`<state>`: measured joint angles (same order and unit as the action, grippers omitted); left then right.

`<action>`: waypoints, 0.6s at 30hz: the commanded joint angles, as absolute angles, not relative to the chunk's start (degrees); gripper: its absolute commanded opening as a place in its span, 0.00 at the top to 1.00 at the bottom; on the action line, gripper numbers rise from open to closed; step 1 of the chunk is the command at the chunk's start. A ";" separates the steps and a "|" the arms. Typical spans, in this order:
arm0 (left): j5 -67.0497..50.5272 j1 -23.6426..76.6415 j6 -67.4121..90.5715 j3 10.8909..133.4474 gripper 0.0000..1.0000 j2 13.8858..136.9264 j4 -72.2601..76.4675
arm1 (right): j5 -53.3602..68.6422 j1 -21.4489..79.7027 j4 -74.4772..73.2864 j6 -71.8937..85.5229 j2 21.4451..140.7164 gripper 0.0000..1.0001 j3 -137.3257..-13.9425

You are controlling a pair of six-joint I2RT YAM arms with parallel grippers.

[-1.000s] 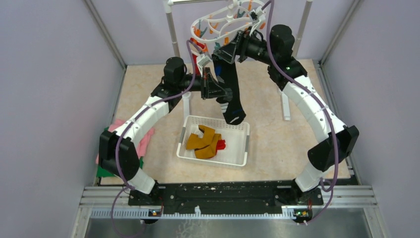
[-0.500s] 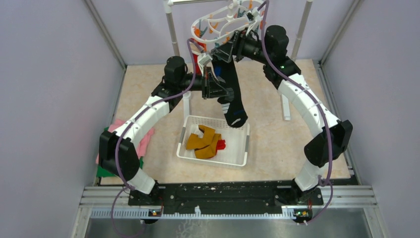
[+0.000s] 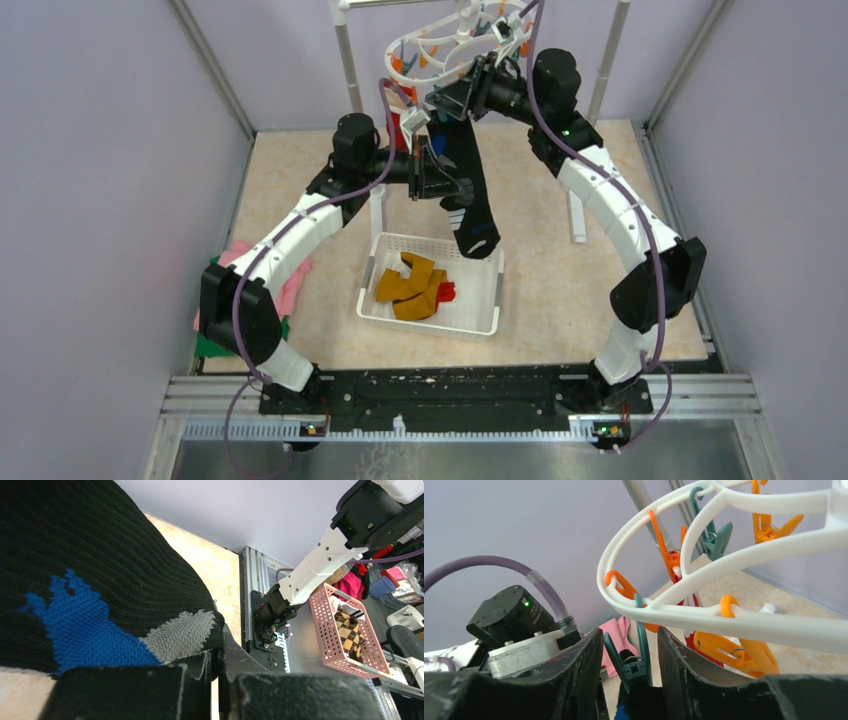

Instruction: Remove the socks clipped to the hanger

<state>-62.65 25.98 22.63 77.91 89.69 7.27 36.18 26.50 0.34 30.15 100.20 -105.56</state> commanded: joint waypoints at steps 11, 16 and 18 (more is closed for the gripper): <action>-62.24 26.23 17.00 79.42 1.00 85.99 2.66 | 36.69 26.14 5.19 32.32 98.17 0.97 -106.94; -61.57 26.10 8.21 78.46 1.00 84.20 -7.75 | 37.50 23.73 5.79 34.46 96.36 1.00 -106.42; -61.87 26.10 0.00 77.90 1.00 82.67 -16.77 | 37.71 22.84 4.58 34.79 95.89 1.00 -106.96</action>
